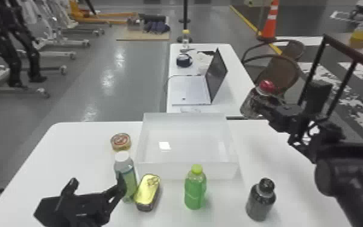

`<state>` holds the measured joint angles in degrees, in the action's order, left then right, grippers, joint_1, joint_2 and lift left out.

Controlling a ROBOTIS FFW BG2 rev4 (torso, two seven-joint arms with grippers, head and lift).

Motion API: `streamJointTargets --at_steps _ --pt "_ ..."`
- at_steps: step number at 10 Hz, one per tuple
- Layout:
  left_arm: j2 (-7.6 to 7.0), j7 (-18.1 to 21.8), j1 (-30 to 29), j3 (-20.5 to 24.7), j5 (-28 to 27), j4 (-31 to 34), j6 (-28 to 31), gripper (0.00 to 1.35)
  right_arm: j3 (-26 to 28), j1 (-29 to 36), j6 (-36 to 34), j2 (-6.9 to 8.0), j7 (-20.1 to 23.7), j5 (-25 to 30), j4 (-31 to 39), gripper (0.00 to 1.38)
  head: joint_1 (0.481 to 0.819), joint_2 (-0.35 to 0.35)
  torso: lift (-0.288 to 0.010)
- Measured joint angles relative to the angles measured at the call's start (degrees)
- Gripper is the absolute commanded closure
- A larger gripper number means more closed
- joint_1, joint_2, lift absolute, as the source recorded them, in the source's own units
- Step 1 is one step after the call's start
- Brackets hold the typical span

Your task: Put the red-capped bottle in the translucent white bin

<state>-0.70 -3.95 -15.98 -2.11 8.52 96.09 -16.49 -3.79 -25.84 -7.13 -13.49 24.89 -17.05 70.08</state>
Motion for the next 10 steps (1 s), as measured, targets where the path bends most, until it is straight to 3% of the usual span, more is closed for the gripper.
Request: streamJointTargets --at_steps 3,6,10 --pt "-0.18 0.0 0.0 0.0 0.0 0.0 0.4 0.0 -7.5 -5.1 0.5 3.11 -2.9 -2.6 -6.6 1.29 0.549 0.0 -0.1" --pt "-0.57 0.0 0.2 -0.2 0.0 0.0 0.9 0.0 -11.6 -8.9 2.0 5.98 -4.7 -3.6 -13.9 1.29 0.549 0.0 -0.1" --pt "-1.19 0.0 0.6 -0.5 0.2 -0.2 1.0 0.0 -18.0 -11.0 4.1 8.05 -6.2 -8.2 -22.6 1.29 0.549 0.0 -0.1"
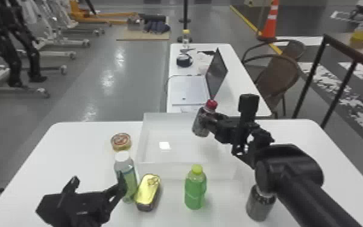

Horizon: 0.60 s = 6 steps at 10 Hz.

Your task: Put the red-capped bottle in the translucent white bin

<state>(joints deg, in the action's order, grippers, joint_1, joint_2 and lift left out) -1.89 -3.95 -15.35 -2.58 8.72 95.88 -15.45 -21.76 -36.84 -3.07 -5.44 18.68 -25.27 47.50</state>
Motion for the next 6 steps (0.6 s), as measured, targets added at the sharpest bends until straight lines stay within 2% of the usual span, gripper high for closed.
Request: streamJointTargets --at_steps 3,4,5,6 --pt "-0.13 0.0 0.1 0.0 0.2 -0.2 -0.1 0.0 -2.5 -0.5 -0.1 0.59 -0.7 -1.4 -2.8 1.27 0.549 0.0 -0.1" --pt "-0.16 0.0 0.1 0.0 0.2 -0.2 -0.2 0.0 -2.8 -0.6 -0.3 0.6 -0.9 -1.5 -3.1 1.15 0.549 0.0 -0.1" --pt "-0.27 0.0 0.1 0.0 0.2 -0.2 -0.2 0.0 -2.8 -0.6 -0.3 0.6 -0.9 -1.6 -3.5 1.14 0.549 0.0 -0.1" --pt "-0.38 0.0 0.1 0.0 0.3 -0.2 -0.2 0.0 -2.8 -0.6 -0.4 0.55 -1.0 -1.6 -3.6 1.08 0.549 0.0 -0.1"
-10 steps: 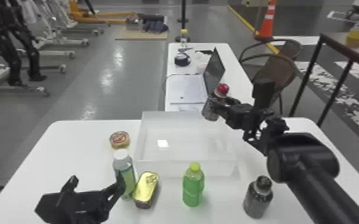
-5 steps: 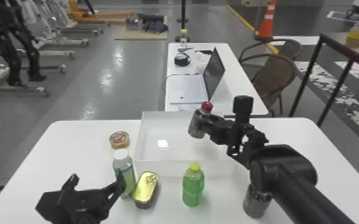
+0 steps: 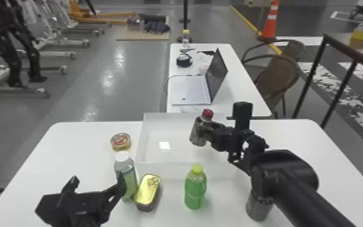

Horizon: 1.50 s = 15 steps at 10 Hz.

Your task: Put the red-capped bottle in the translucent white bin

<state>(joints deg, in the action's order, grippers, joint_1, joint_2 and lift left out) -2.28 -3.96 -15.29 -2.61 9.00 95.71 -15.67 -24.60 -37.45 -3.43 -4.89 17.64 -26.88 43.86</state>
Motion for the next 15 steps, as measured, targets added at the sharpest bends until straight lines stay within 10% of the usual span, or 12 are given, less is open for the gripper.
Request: streamJointTargets --at_steps 3,10,15 --pt "-0.38 0.0 -0.1 -0.1 0.5 0.0 0.2 0.0 0.0 0.0 -0.4 -0.18 -0.2 1.3 0.4 0.03 0.549 0.0 -0.1" --pt "-0.51 -0.2 -0.2 -0.1 -0.6 0.3 -0.2 0.0 0.2 1.6 -0.8 -1.22 -0.2 1.8 5.5 0.05 0.549 0.0 -0.1" --pt "-0.56 -0.3 0.6 -0.3 -2.6 3.6 -0.2 0.0 15.0 22.1 -10.8 -5.66 -1.6 7.5 52.5 0.1 0.549 0.0 -0.1"
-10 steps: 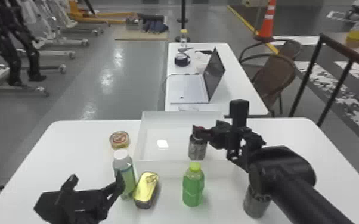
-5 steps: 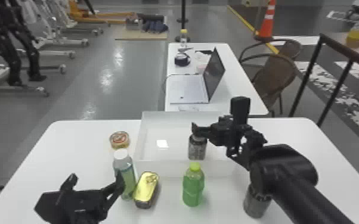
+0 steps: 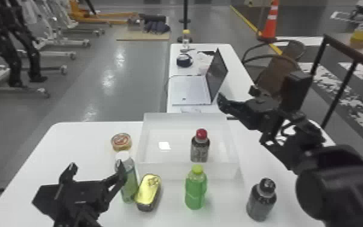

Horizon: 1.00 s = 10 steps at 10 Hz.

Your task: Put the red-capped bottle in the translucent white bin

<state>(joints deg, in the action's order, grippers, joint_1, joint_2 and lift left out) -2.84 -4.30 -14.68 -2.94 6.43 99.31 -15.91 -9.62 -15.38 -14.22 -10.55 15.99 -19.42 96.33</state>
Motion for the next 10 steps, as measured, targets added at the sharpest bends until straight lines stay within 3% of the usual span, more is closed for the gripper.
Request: streamJointTargets --at_steps 1,3,4,5,6,7,10 --pt "0.01 -0.2 0.1 0.0 -0.9 0.6 0.1 0.0 4.0 7.3 2.9 -0.33 0.0 1.5 7.6 0.1 0.549 0.0 -0.1" --pt "0.31 -0.6 -0.2 0.3 -2.2 1.1 -0.4 0.0 8.7 20.8 9.7 0.29 -0.2 5.7 15.4 0.1 0.549 0.0 -0.1" --pt "0.44 -0.6 -0.3 0.5 -2.4 1.2 -0.9 0.0 9.3 26.1 14.1 1.5 -0.9 5.7 14.0 0.1 0.549 0.0 -0.1" --pt "0.45 -0.8 -0.4 0.6 -2.6 1.3 -1.3 0.0 9.4 29.9 18.0 3.66 -2.4 5.8 12.0 0.1 0.549 0.0 -0.1" --pt "0.4 -1.6 -0.5 0.6 -3.3 1.4 -1.7 0.0 9.5 32.6 19.8 6.13 -3.5 8.3 11.2 0.1 0.549 0.0 -0.1" --pt "0.38 -2.1 -0.5 0.6 -3.7 1.4 -1.9 0.0 9.6 33.9 19.8 7.32 -4.5 10.1 10.8 0.1 0.549 0.0 -0.1" --pt "0.18 -2.1 -0.4 0.3 -3.9 1.2 -1.4 0.0 9.5 34.3 16.8 7.61 -5.5 12.7 11.8 0.1 0.549 0.0 -0.1"
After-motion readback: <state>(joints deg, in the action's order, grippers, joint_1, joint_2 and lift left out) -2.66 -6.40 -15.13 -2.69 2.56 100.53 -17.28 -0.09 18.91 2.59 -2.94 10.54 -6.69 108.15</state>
